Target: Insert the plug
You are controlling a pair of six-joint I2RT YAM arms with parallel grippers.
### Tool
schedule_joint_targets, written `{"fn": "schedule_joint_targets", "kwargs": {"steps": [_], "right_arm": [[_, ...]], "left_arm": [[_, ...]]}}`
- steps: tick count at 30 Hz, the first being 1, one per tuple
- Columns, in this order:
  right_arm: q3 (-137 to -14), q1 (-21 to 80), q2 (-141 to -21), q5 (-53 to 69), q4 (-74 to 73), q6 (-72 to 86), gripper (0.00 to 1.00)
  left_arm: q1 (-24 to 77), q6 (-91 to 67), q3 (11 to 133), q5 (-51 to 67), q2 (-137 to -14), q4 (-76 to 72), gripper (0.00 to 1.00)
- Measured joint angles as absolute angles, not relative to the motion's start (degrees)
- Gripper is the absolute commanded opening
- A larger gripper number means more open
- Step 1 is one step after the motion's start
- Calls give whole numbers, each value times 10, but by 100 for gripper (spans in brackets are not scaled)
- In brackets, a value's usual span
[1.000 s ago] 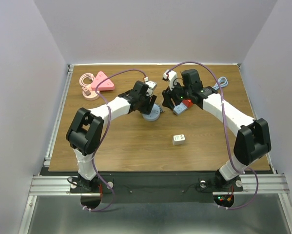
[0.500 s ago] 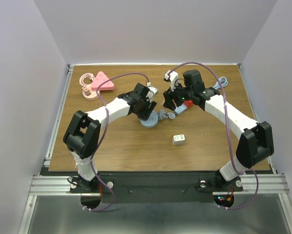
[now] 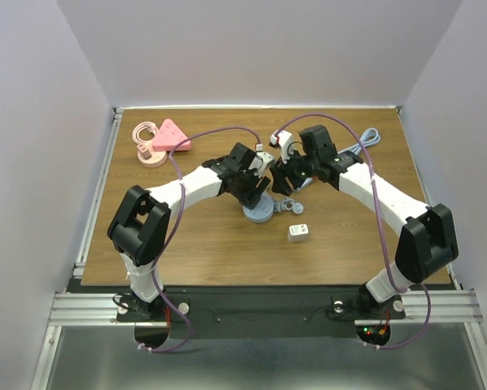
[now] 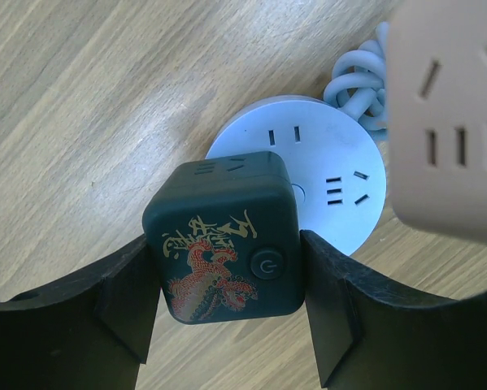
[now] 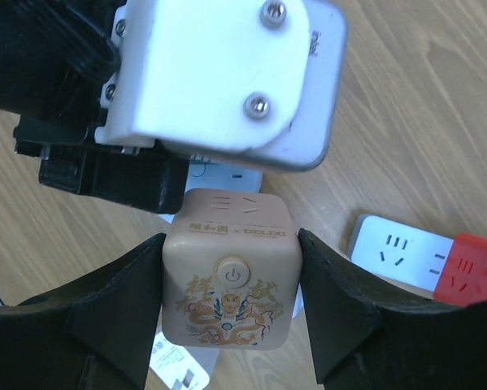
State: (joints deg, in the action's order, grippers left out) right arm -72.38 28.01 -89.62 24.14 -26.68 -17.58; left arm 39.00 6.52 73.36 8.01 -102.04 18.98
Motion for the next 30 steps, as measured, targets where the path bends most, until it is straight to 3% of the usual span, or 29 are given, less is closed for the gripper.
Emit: {"fn": "schedule_joint_targets", "kwargs": {"steps": [4, 13, 23, 30], "right_arm": [[-714, 282, -879, 239, -277, -167, 1], [-704, 292, -821, 238, -296, -150, 0], [-707, 327, -875, 230, -316, -156, 0], [-720, 343, -912, 224, -318, -170, 0]], "left_arm": [[388, 51, 727, 82, -1019, 179, 99], [375, 14, 685, 98, -987, 142, 99], [336, -31, 659, 171, -910, 81, 99], [243, -88, 578, 194, -864, 55, 99]]}}
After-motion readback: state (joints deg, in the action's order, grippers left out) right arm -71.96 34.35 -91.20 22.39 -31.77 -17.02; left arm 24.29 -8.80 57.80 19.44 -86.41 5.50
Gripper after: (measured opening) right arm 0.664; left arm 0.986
